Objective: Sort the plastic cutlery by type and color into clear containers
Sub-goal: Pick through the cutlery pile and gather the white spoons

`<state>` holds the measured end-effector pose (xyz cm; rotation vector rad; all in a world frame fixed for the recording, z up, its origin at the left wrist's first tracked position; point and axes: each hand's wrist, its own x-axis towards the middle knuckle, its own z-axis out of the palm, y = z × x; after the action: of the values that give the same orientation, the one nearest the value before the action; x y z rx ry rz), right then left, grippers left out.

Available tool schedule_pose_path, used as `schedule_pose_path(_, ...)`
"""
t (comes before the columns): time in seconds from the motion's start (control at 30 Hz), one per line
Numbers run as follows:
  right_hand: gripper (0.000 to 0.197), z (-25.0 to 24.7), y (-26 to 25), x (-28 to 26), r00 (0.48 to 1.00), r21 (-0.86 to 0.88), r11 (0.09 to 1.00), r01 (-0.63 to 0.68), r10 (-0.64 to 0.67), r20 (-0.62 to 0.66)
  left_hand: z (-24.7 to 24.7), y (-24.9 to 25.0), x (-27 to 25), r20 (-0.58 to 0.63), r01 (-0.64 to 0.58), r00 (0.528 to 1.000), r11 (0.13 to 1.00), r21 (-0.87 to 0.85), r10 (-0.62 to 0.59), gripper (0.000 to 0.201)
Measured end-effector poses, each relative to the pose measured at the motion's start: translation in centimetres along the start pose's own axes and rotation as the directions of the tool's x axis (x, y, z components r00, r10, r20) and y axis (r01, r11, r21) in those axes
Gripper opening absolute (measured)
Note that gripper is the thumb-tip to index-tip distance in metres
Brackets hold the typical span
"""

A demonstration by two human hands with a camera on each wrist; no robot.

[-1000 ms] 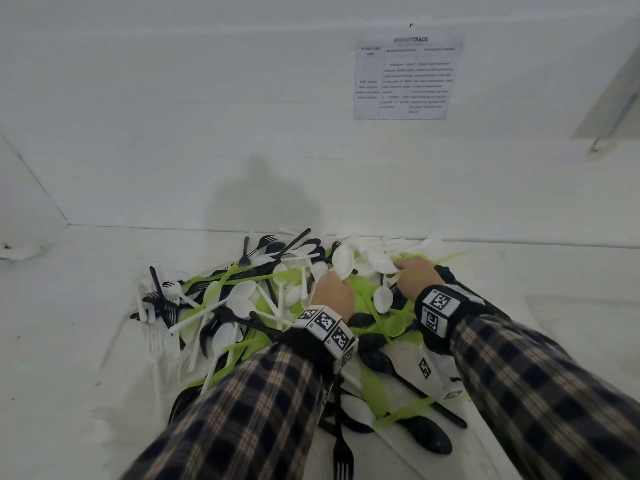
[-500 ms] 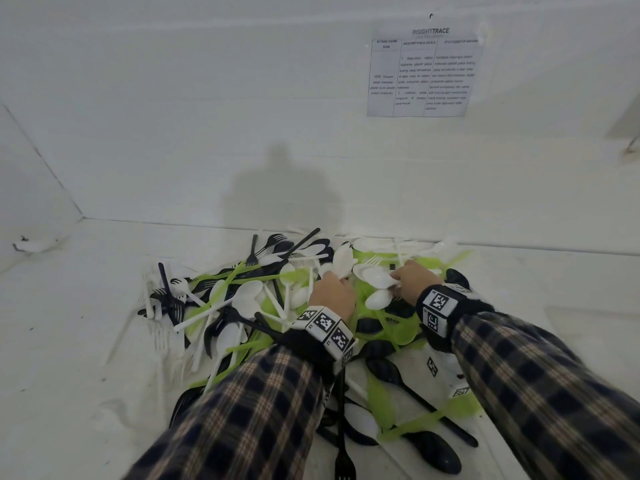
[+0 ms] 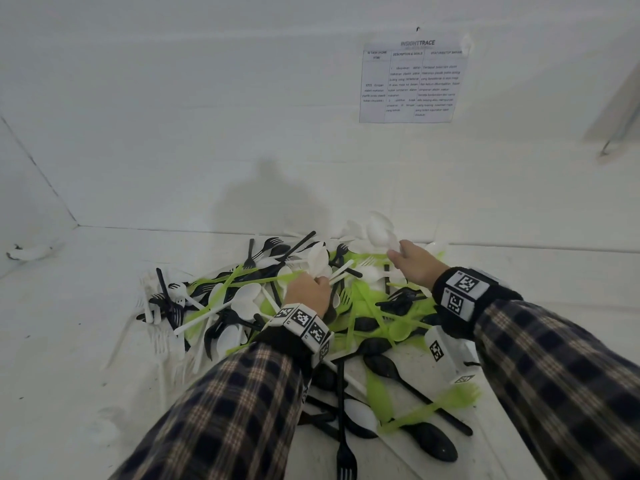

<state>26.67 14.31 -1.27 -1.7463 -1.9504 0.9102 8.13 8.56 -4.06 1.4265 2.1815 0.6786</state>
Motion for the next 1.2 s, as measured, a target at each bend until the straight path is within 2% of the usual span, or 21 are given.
schedule_pose_path(0.17, 0.028, 0.5, 0.2, 0.1, 0.993, 0.172, 0.984, -0.053, 0.071, -0.097, 0.2, -0.1, 1.0, 0.043, -0.042, 0.998, 0.993, 0.112, 0.038, 0.032)
schedule_pose_path(0.3, 0.037, 0.4, 0.5, 0.2, 0.976, 0.059, 0.996, -0.062, 0.073, -0.206, 1.0, 0.2, 2.2, 0.048, -0.051, 0.998, 0.985, 0.165, 0.044, 0.026)
schedule_pose_path(0.43, 0.038, 0.1, 1.0, 1.0, 0.979, 0.037, 0.996, -0.079, 0.084, -0.184, 2.1, -0.3, 3.2, 0.067, -0.027, 0.998, 0.966, 0.257, 0.01, 0.041)
schedule_pose_path(0.63, 0.027, -0.3, 1.8, 2.0, 0.982, 0.043, 0.992, -0.118, 0.123, -0.142, 2.3, -0.2, 4.3, 0.079, -0.026, 0.997, 0.97, 0.243, 0.006, 0.028)
schedule_pose_path(0.8, 0.02, 0.0, 2.2, 2.6, 0.978, 0.008, 0.992, -0.126, 0.126, -0.167, 2.1, -0.2, 4.4, 0.105, -0.048, 0.994, 0.969, 0.241, 0.023, 0.03)
schedule_pose_path(0.87, 0.019, 0.1, 2.3, 2.8, 0.978, -0.004, 0.991, -0.134, 0.131, -0.162, 2.1, -0.2, 4.3, 0.087, -0.051, 0.996, 0.972, 0.229, 0.032, 0.024)
schedule_pose_path(0.93, 0.026, 0.2, 2.3, 3.0, 0.978, -0.037, 0.989, -0.143, 0.136, -0.155, 2.0, -0.2, 4.2, 0.071, -0.059, 0.996, 0.976, 0.208, 0.045, 0.018)
schedule_pose_path(1.03, 0.032, 0.2, 2.5, 3.5, 0.979, -0.045, 0.988, -0.148, 0.139, -0.151, 1.5, 0.1, 3.9, 0.044, -0.08, 0.996, 0.979, 0.188, 0.073, 0.021)
schedule_pose_path(1.2, 0.02, 0.0, 2.6, 4.0, 0.98, -0.085, 0.987, -0.138, 0.123, -0.156, -0.3, 1.9, 3.0, -0.023, -0.068, 0.997, 0.988, 0.139, 0.072, 0.024)
